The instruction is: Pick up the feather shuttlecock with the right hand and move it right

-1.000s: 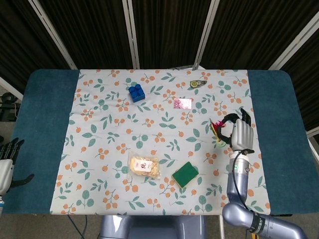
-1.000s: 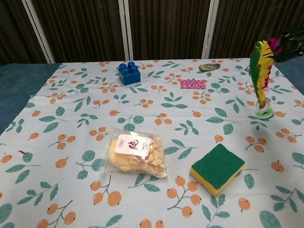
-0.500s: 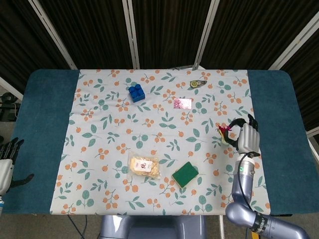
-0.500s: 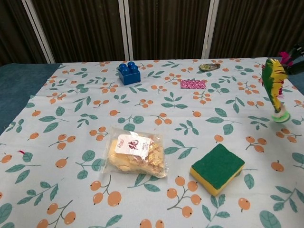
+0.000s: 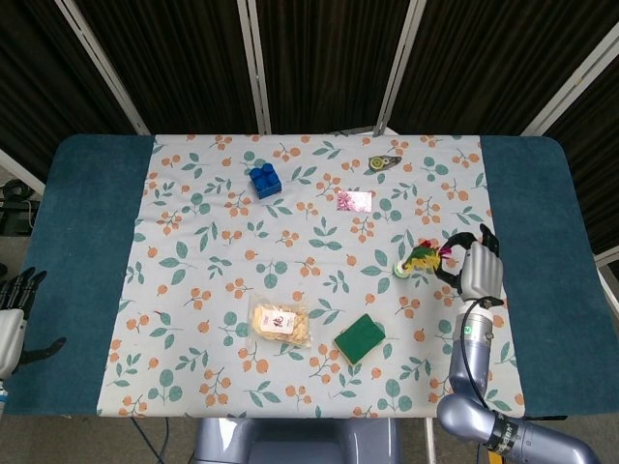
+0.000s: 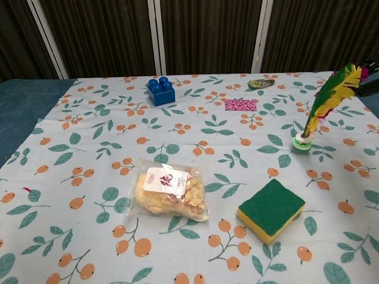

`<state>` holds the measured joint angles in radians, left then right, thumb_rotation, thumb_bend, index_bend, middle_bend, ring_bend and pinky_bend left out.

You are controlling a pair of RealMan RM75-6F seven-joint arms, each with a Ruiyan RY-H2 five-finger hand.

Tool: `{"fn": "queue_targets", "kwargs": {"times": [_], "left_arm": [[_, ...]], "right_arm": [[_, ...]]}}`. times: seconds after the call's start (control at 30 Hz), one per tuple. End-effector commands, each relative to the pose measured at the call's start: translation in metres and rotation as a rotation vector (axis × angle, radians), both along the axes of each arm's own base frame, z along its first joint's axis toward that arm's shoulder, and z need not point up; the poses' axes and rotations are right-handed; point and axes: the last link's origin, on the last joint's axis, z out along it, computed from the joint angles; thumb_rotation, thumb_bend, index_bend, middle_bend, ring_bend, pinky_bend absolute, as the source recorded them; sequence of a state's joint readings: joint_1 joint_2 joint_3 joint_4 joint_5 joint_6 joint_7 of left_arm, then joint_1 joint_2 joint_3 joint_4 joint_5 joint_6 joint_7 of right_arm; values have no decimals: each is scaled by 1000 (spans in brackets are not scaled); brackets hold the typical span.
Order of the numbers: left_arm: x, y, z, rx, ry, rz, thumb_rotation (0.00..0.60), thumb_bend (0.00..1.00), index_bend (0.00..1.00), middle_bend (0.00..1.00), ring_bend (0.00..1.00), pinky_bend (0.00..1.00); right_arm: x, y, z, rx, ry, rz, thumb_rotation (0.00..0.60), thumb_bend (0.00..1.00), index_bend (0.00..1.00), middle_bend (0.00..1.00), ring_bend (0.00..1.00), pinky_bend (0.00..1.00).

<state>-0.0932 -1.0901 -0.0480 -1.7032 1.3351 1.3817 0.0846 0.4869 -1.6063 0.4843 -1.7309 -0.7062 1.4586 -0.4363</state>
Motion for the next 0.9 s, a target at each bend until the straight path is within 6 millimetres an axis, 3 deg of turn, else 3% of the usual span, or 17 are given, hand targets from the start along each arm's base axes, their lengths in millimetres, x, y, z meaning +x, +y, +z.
{"fn": "queue_targets", "kwargs": {"times": [0.03,0.37,0.43,0.6,0.67,0.77,0.9], "left_arm": [[0,0,0,-1,0,0,600,195,0,0,0,0],[0,0,0,-1,1,4,600,195,0,0,0,0],[0,0,0,-1,0,4,600,194,0,0,0,0],[0,0,0,3,-2,5,600,194,0,0,0,0],[0,0,0,3,-2,5,600,196,0,0,0,0],[0,0,0,4,-1,2,600,195,0,0,0,0],[-1,0,1,7,-2,2,600,194,0,0,0,0]], "right_arm": [[-2,1,-1,7,4,-9,600,405,647,335,1,0],[-7,3,-2,23,19,-21,600,405,626,325,1,0],[-7,4,-3,29,28,-21,600,405,568,289,1,0],[-7,4,-2,35,32,-10,600,338,217,76,0,0],[-6,5,0,42,38,-1,600,295,141,20,0,0],[-5,5,6,40,71,27,600,244,78,0,0,0],[-4,7,20,16,128,65,600,224,72,0,0,0]]}}
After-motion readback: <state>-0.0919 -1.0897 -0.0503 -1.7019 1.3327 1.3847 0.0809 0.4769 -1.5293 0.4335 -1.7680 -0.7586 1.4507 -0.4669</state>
